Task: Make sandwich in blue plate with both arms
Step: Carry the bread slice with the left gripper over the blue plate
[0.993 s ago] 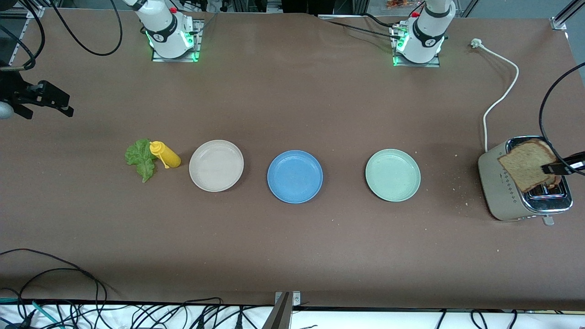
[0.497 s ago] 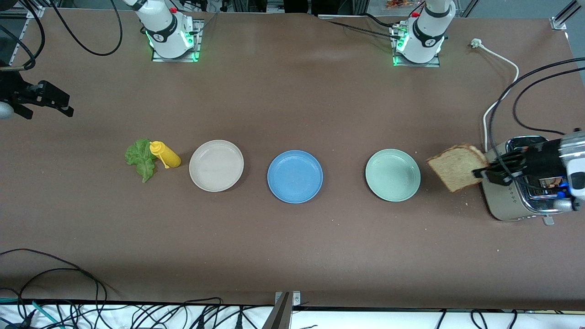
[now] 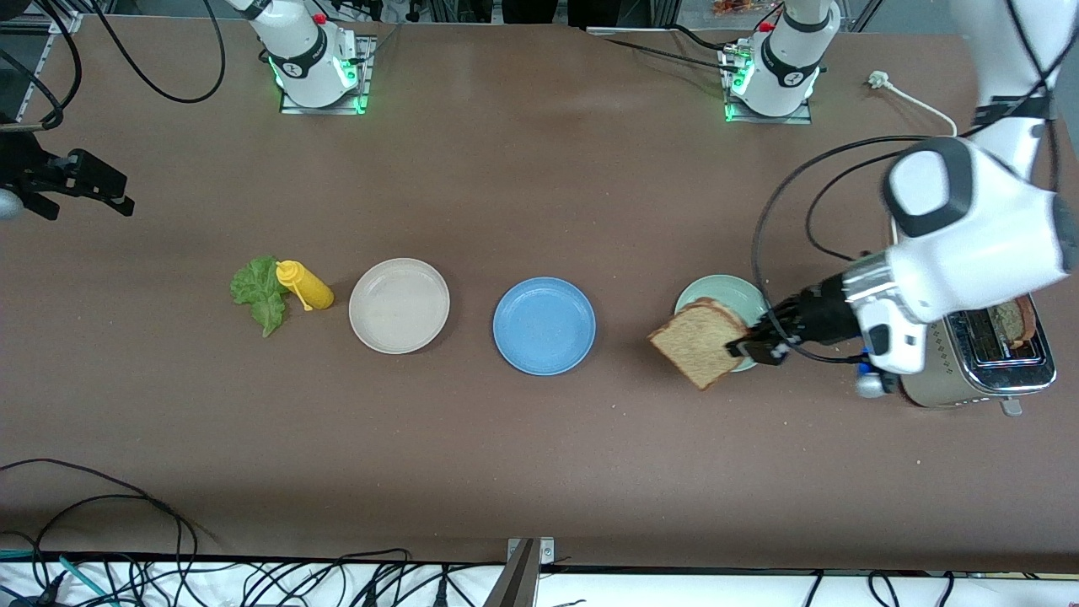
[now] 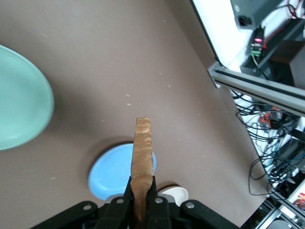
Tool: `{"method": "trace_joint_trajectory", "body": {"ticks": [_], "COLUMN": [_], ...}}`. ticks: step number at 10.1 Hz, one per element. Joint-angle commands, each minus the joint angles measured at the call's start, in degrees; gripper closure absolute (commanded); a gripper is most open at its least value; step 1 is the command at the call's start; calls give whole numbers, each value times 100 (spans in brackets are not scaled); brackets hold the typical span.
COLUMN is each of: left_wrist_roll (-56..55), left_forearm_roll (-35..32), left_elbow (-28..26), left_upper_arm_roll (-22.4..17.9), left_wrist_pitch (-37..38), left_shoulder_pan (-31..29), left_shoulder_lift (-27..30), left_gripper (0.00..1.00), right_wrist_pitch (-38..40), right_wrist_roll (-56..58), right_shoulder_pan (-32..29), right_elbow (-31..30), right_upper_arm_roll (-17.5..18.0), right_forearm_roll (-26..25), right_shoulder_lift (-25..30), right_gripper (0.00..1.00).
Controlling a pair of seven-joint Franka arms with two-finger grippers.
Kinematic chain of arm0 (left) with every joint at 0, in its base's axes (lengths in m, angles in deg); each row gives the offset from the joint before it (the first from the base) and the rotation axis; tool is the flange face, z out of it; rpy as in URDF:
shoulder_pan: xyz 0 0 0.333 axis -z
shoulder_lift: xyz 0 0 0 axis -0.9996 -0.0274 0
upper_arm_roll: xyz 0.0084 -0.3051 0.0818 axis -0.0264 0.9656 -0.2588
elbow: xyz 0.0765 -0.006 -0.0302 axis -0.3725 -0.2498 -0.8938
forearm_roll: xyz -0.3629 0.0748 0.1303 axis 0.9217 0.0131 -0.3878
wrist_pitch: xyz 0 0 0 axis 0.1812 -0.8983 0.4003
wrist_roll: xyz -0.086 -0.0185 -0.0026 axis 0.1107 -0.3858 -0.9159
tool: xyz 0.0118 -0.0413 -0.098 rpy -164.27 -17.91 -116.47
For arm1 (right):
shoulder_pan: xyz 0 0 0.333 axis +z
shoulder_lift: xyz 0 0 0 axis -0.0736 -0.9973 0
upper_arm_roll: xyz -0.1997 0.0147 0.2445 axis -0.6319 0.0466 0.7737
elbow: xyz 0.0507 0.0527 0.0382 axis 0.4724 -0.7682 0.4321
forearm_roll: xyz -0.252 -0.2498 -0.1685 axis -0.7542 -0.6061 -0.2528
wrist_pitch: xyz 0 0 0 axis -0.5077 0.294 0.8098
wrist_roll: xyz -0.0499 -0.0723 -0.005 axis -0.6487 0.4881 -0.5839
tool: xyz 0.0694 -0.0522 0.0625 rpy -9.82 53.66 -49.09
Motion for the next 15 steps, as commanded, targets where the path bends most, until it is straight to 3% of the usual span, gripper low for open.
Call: {"method": "trace_joint_trajectory", "body": {"ticks": [1, 3, 6, 8, 10, 15], "left_wrist_roll": [-311, -391, -373, -356, -329, -382], "left_forearm_roll": [111, 103, 85, 59, 67, 85], "left_elbow": [-961, -1297, -1342, -1342, -1342, -1246], "left_upper_arm_roll": [326, 308, 273, 55, -568, -720], "left_wrist_pitch": [-1914, -3138, -3853, -4012, -4320, -4435], "left_shoulder_pan": [585, 1166, 1660, 2011, 2678, 2988], "left_shoulder_lift": [68, -212, -740, -1039, -1145, -1357], "left_gripper": [100, 100, 100, 100, 100, 100], "right_wrist_pitch": [87, 87, 87, 96, 87, 87], "right_wrist_roll": [24, 24, 24, 24, 41, 33], "right_shoulder_pan": [-62, -62, -62, -62, -62, -53], "right_elbow": [124, 124, 124, 124, 124, 124], "right_upper_arm_roll": [-5, -5, -5, -13, -101, -136], "right_forearm_roll": [27, 36, 36, 36, 27, 36], "right_shoulder_lift": [-36, -27, -27, -36, -36, -36], "right_gripper": [0, 0, 0, 0, 0, 0]}}
